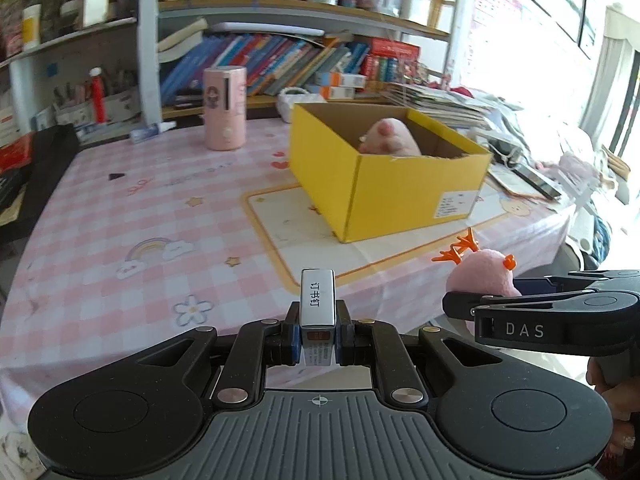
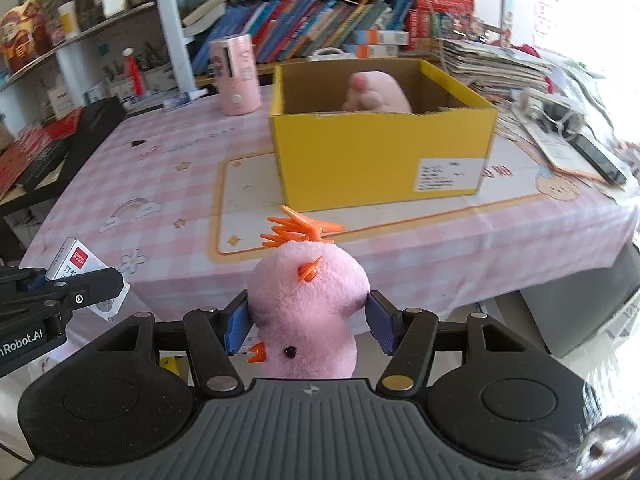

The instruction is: Organize objects

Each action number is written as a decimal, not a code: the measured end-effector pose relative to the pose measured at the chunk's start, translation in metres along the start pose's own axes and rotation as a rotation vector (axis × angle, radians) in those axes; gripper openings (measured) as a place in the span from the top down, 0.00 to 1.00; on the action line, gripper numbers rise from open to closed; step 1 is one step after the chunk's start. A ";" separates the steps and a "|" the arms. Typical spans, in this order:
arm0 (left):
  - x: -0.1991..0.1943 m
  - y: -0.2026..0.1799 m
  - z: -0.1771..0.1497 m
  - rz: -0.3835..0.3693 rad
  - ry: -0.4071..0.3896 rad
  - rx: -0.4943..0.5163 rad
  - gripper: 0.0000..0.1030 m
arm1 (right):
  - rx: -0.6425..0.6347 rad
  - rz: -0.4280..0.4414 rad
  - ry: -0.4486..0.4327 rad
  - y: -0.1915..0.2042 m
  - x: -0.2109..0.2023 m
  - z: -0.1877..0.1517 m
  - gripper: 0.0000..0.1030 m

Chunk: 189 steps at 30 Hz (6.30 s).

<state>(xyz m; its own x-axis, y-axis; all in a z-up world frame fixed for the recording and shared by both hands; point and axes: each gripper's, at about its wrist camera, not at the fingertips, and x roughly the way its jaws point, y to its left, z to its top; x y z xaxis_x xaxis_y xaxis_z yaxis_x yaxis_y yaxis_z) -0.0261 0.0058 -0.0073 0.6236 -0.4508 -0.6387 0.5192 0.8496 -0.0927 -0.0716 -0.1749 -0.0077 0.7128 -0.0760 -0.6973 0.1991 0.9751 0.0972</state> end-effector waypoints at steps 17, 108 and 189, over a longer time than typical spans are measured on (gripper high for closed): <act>0.038 -0.035 0.027 -0.034 0.020 0.050 0.87 | 0.057 -0.038 0.018 -0.047 0.015 0.016 0.44; 0.234 -0.107 0.160 0.236 0.042 0.042 0.83 | -0.371 0.161 -0.099 -0.150 0.190 0.214 0.43; 0.004 -0.034 0.012 0.553 -0.042 -0.156 0.05 | -0.179 -0.040 -0.107 -0.003 0.018 0.040 0.00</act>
<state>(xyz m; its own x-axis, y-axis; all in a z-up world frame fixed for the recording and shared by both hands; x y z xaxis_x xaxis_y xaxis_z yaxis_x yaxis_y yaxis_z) -0.0341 -0.0279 0.0023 0.8020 0.0643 -0.5939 0.0188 0.9910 0.1327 -0.0329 -0.1878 0.0078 0.7760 -0.1281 -0.6176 0.1130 0.9915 -0.0637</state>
